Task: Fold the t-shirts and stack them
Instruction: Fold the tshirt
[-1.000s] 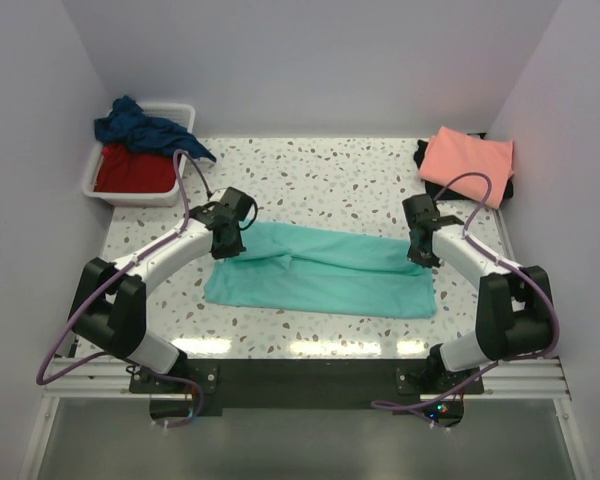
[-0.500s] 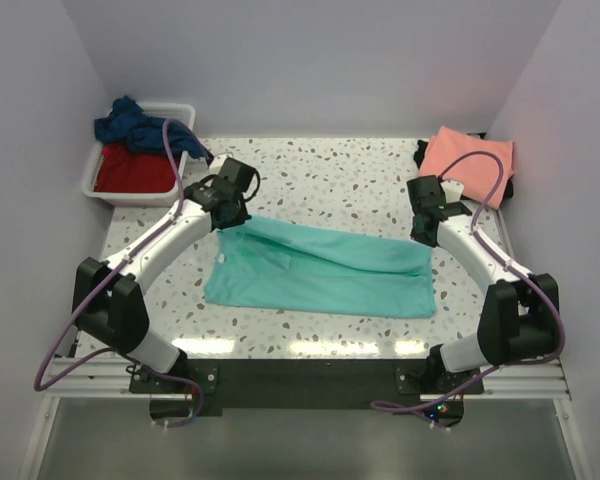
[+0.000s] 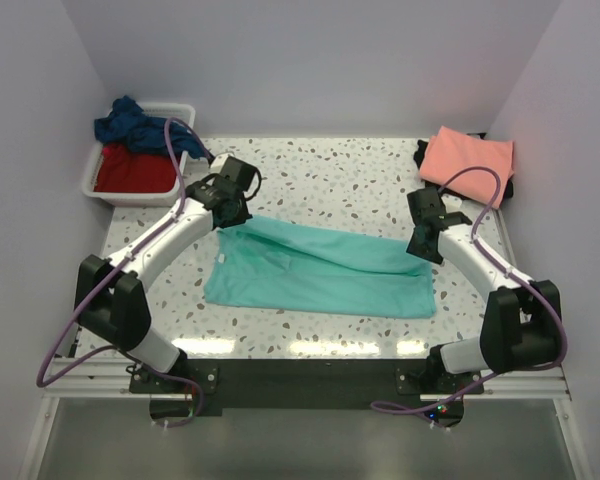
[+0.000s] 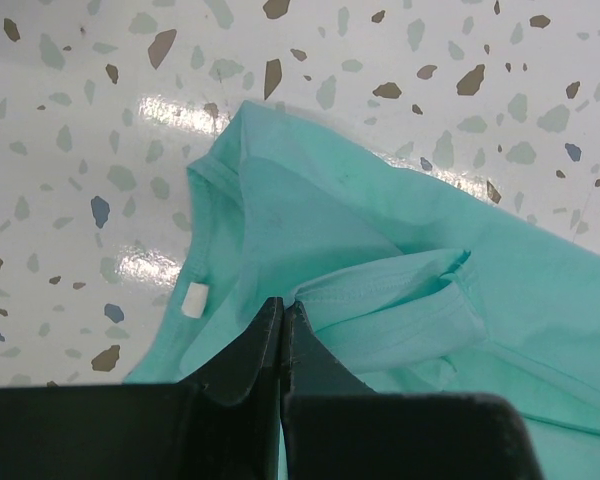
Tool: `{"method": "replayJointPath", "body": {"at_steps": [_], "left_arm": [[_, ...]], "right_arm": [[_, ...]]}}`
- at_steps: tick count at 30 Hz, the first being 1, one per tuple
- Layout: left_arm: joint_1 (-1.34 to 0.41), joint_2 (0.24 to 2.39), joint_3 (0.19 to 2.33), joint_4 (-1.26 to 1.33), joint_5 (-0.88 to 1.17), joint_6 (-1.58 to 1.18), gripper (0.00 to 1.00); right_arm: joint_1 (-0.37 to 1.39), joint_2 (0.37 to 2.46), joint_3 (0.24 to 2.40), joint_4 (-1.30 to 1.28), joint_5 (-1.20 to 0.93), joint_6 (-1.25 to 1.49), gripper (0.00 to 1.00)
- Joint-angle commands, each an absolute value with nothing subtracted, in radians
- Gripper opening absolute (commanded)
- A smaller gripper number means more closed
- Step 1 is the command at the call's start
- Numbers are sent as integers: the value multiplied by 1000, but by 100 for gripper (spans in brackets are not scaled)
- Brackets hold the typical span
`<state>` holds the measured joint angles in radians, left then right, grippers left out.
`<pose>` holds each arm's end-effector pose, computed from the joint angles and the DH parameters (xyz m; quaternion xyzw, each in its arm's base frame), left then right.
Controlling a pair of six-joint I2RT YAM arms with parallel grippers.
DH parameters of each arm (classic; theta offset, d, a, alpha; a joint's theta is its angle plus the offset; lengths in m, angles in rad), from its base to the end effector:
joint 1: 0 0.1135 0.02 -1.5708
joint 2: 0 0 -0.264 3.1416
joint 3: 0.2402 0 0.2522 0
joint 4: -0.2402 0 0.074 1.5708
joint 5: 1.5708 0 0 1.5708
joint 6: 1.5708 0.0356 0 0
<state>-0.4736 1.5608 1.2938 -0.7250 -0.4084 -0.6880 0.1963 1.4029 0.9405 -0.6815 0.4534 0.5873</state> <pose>0.2982 -0.1369 0.2814 -0.1579 0.9269 0.0091 0.3403 0.2637 0.0365 0.2217 0.2317 0.9249 -0.1242 0.2747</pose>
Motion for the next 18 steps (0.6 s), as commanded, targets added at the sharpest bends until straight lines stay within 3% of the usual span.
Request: {"method": "replayJointPath", "body": {"at_steps": [1, 18], "left_arm": [[-477, 1568, 1281, -712, -419, -676, 0], [-476, 1583, 1281, -712, -416, -664, 0]], "right_arm": [[201, 1373, 928, -698, 434, 629, 42], [201, 1413, 897, -675, 407, 649, 34]]}}
